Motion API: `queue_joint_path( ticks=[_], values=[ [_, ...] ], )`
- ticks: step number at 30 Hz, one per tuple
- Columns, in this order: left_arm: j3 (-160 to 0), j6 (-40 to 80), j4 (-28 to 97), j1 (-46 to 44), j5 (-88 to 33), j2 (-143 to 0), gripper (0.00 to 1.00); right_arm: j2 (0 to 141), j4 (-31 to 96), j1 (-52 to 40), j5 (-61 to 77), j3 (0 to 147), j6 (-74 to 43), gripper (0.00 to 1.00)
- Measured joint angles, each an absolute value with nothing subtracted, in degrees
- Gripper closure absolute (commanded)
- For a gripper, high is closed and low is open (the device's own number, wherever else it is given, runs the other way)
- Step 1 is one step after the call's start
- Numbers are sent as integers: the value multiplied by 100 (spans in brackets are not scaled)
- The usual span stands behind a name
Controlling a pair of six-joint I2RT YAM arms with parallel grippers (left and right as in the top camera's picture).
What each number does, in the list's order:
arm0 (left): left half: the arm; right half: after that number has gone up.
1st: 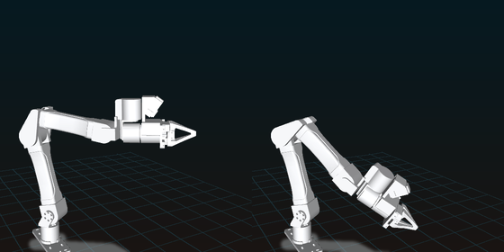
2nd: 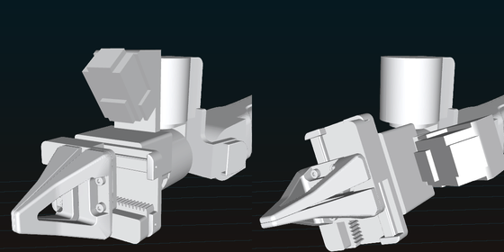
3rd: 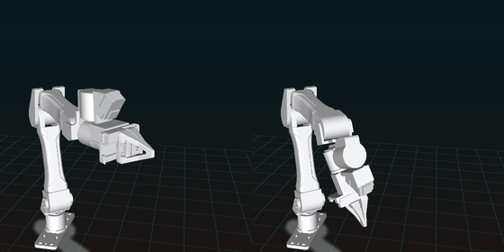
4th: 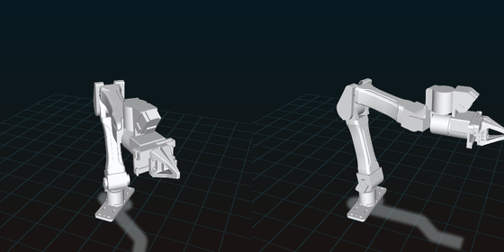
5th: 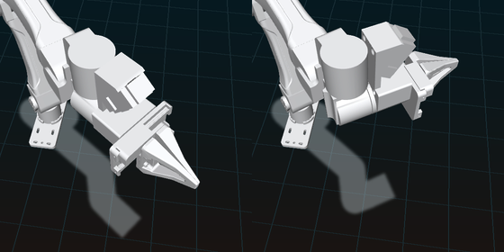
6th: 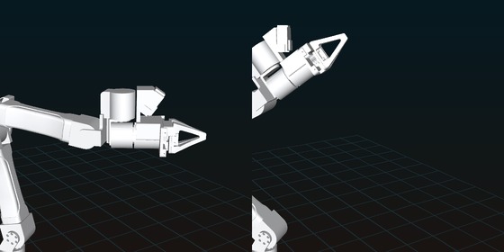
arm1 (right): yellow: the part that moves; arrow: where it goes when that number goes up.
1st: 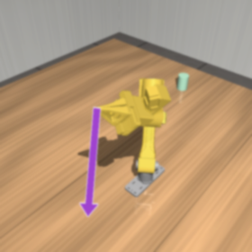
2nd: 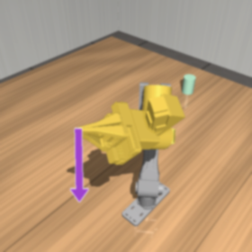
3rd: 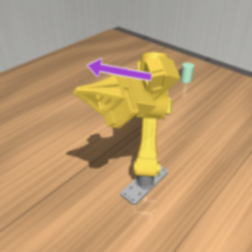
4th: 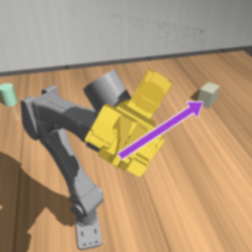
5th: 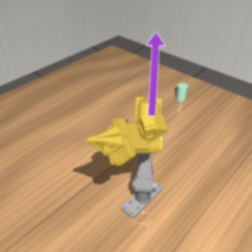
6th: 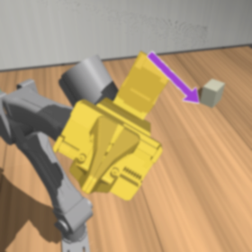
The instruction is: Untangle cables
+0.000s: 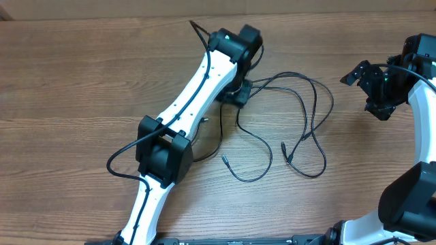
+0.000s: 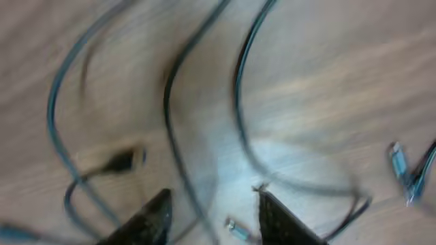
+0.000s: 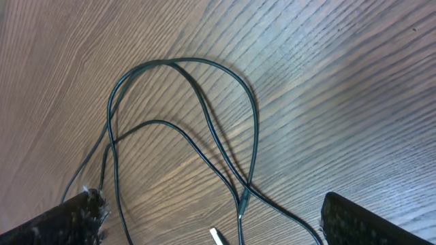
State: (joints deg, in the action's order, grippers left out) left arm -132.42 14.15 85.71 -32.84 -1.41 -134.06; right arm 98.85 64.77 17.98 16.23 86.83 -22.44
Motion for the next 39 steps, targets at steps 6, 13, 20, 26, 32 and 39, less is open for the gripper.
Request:
queue_joint_path(
  ticks=[6,13,20,26,32,39],
  values=[
    [-13102,1404,6405,-3365,-148,-13408,81,9885,6475,1798,1625,8683,-2246,0],
    [-12265,1369,3876,-3507,-150,-13406,73,9885,6473,1798,1627,8683,-2241,0],
    [-11378,1328,2862,-3535,-198,-13408,65,9885,6475,1798,1623,8683,-2239,0],
    [-10707,1308,1892,-3649,-263,-13417,72,9885,6475,1798,1625,8683,-2244,0],
    [-10455,1308,1457,-3717,-231,-13419,75,9885,6475,1798,1625,8683,-2244,0],
    [-10449,1308,1100,-3717,-126,-13690,71,9885,6475,1798,1625,8683,-2241,0]
  ],
)
